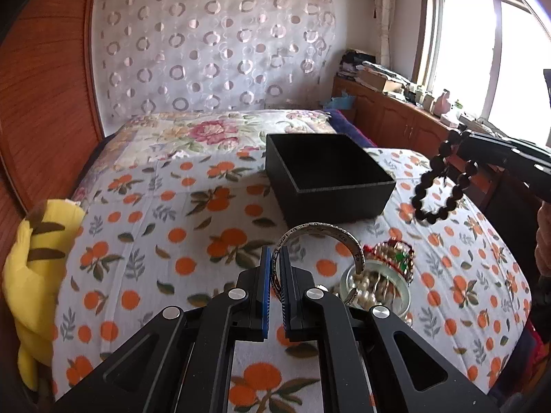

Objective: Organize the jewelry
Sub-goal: 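Carry the silver bangle and bead bracelet over the black box with both tools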

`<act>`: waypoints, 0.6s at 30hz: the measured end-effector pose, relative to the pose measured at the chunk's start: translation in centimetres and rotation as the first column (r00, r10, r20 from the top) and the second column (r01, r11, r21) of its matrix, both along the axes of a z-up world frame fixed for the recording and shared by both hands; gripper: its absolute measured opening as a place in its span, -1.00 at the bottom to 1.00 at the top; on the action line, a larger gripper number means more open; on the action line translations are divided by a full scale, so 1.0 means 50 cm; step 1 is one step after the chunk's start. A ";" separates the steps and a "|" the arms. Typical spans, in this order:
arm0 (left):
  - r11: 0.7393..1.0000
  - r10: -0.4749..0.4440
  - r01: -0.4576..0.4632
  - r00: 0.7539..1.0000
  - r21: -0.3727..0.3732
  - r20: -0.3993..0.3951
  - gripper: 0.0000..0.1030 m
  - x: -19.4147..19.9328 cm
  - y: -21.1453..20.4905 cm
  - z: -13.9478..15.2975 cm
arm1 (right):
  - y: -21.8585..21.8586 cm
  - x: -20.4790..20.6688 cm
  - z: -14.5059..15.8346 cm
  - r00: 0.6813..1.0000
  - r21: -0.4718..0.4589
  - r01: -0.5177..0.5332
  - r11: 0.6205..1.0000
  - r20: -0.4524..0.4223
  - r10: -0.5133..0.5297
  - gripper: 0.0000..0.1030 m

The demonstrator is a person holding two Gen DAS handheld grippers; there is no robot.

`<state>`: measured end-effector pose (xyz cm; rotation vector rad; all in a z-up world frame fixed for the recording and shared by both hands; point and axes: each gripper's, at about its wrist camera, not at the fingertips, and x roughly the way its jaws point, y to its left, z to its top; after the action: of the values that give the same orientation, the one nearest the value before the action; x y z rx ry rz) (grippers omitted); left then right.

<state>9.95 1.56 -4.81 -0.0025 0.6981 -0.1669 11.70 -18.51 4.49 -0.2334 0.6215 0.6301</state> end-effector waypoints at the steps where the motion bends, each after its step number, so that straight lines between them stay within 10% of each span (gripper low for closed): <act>1: 1.000 -0.002 0.002 1.000 0.002 0.003 -0.92 0.003 -0.002 0.003 | -0.002 0.004 0.001 1.000 0.006 -0.001 1.000 -0.004 0.001 -0.71; 18: 1.000 -0.024 0.024 0.999 0.009 0.038 -0.92 0.122 -0.035 0.052 | 0.034 0.123 0.032 0.998 -0.004 0.034 0.999 0.049 -0.034 -0.71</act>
<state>16.07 -0.21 -2.19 0.0167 0.6608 -0.1865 17.87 -16.81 6.07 -0.2415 0.5788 0.5881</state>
